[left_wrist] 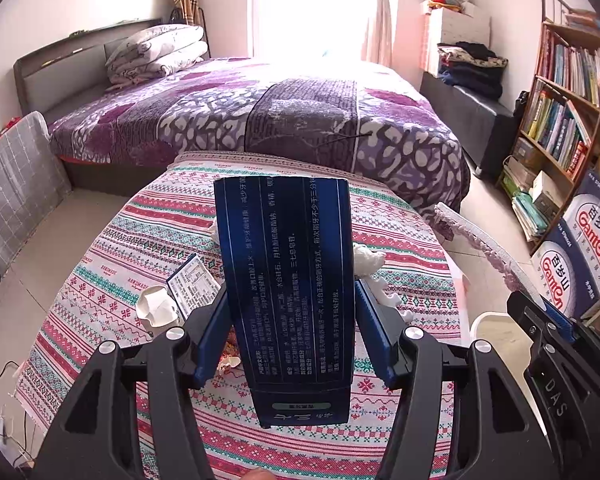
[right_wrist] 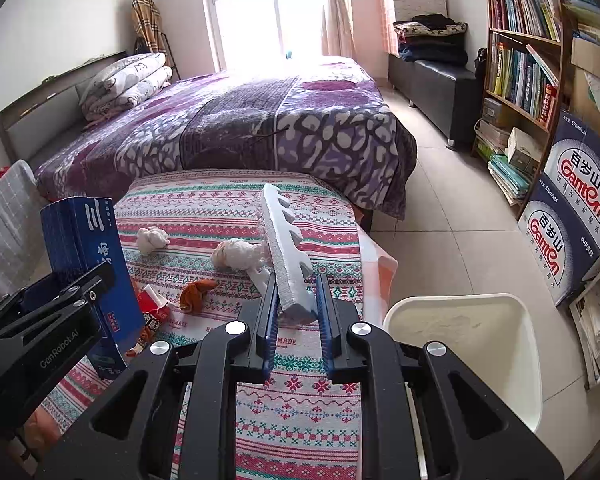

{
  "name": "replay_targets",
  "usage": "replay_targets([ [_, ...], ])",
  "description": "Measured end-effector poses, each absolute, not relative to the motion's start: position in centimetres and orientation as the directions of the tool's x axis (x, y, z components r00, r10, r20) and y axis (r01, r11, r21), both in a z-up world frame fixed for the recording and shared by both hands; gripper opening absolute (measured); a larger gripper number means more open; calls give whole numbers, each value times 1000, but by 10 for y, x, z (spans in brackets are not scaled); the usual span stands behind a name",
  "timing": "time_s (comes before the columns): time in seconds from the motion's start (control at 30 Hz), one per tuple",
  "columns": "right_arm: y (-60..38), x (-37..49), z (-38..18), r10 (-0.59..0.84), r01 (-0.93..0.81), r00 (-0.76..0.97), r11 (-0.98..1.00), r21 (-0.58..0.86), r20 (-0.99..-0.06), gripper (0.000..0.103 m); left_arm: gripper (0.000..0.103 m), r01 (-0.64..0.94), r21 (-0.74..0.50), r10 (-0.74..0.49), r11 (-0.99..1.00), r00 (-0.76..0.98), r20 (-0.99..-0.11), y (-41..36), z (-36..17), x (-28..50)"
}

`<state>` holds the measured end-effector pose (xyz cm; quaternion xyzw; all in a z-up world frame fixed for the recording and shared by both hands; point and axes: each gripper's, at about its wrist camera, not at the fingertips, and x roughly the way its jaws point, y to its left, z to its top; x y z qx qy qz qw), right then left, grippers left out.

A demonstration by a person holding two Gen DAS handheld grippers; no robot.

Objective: Collect trash
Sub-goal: 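Carry the separator over the bin and open the right tool while the left tool carries the box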

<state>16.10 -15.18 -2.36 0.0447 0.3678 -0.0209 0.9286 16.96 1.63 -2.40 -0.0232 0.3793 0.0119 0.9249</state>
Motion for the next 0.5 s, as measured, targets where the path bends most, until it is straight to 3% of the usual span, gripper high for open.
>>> replay_targets([
  [0.5,-198,151,-19,-66,181,722,979,95,-689,17,58,31,-19,-36,999,719,-694,-23,-20,165],
])
